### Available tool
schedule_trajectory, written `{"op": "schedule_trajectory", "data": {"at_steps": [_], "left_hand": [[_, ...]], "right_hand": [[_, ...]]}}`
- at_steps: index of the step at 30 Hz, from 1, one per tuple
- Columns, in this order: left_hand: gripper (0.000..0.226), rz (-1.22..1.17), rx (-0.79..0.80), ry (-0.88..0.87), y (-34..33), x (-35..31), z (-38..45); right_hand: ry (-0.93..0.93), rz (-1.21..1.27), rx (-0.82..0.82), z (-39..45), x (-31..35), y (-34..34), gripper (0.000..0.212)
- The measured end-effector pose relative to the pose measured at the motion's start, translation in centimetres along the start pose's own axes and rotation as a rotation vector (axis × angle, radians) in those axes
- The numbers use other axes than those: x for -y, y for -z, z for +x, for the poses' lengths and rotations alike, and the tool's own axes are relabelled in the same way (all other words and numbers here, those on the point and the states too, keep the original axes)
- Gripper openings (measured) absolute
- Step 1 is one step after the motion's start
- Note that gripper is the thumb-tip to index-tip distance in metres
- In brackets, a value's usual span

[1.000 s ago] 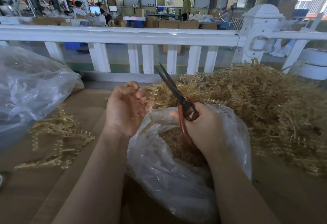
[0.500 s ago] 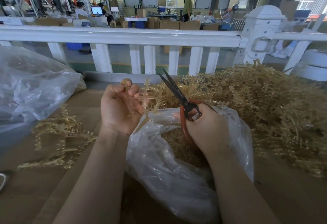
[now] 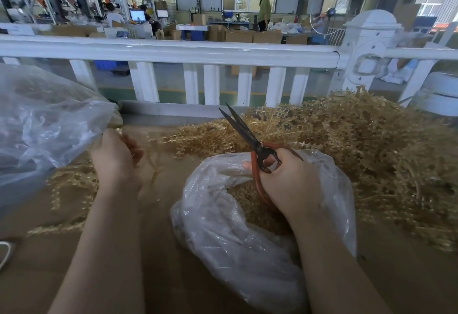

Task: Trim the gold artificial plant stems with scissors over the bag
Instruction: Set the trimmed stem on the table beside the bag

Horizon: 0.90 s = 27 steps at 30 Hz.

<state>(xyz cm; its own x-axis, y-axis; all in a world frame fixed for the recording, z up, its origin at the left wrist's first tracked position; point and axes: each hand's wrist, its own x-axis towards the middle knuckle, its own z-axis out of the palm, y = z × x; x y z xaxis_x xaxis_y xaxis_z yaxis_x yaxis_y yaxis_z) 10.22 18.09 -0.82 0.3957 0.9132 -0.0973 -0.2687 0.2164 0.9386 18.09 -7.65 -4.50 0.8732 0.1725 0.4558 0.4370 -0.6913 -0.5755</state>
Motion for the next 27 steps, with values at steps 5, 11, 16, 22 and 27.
{"op": "schedule_trajectory", "data": {"at_steps": [5, 11, 16, 22, 27], "left_hand": [[0.033, 0.335, -0.293, -0.135, 1.5, 1.4, 1.7], [0.038, 0.732, -0.412, -0.280, 0.8, 1.9, 0.6], [0.039, 1.071, -0.131, -0.705, -1.0, 2.6, -0.8], [0.054, 1.317, 0.709, -0.752, -3.6, 6.7, -1.9], [0.057, 1.478, 0.838, -0.614, -4.2, 7.9, -1.4]], "right_hand": [[0.029, -0.108, -0.006, -0.1, 0.3, 0.2, 0.049], [-0.012, -0.135, 0.041, 0.1, 0.3, 0.2, 0.047], [-0.023, -0.113, 0.050, 0.0, 0.3, 0.3, 0.044], [-0.028, -0.065, 0.014, 0.0, 0.3, 0.3, 0.037], [-0.054, -0.018, 0.001, 0.0, 0.2, 0.1, 0.045]]}}
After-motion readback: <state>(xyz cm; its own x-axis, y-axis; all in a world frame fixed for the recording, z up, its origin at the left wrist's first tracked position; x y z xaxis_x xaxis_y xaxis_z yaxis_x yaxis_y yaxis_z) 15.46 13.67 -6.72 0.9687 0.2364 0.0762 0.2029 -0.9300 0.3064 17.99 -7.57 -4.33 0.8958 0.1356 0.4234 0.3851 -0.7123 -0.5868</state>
